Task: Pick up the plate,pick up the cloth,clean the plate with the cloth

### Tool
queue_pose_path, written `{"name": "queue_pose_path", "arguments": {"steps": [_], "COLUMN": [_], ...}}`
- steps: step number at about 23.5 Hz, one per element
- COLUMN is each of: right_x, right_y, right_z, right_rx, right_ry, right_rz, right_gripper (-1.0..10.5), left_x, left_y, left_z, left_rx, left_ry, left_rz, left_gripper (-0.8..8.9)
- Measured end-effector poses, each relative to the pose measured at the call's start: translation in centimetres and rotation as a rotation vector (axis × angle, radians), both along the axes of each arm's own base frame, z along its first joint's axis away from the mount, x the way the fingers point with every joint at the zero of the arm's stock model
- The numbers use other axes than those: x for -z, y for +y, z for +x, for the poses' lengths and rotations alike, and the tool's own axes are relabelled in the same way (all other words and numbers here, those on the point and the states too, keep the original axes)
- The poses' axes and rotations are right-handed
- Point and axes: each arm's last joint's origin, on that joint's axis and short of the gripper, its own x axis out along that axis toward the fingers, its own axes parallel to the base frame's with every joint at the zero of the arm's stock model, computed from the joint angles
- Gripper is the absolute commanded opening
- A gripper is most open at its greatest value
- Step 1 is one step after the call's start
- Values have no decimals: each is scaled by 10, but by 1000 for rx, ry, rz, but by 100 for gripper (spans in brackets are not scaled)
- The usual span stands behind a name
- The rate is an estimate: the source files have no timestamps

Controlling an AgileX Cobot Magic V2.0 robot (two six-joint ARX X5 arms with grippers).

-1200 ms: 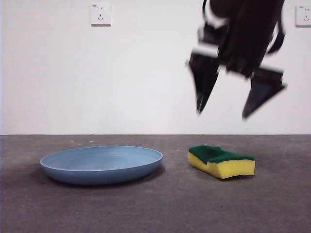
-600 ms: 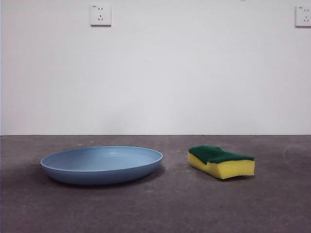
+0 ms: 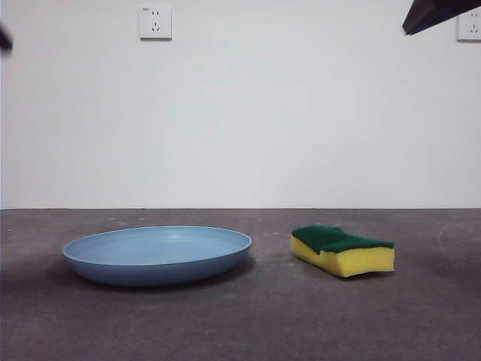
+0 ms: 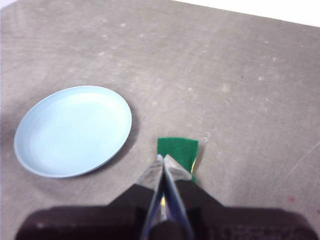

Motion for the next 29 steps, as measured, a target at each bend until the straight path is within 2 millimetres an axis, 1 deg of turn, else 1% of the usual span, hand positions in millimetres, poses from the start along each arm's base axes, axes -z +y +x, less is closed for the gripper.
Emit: {"name": "queue_pose_path", "arguments": {"steps": [1, 5, 20, 23, 29], "right_x": [0, -1, -1, -1, -1], "right_y": [-1, -2, -1, -2, -2], "right_z": [0, -1, -1, -1, -1], "right_rx": [3, 3, 2, 2, 2], "right_ry": [0, -8, -8, -8, -8], "right_rz": [0, 7, 7, 7, 7], "right_gripper": [1, 1, 1, 1, 1], "left_x": [5, 8, 10, 2, -22], "left_y": [0, -1, 0, 7, 29], "left_z": [1, 1, 0, -3, -14], "left_rx": [-7, -14, -20, -55, -187], "left_ry": [49, 88, 102, 8, -254], "left_rz": [7, 10, 23, 39, -18], "left_gripper": [-3, -3, -3, -3, -3]}}
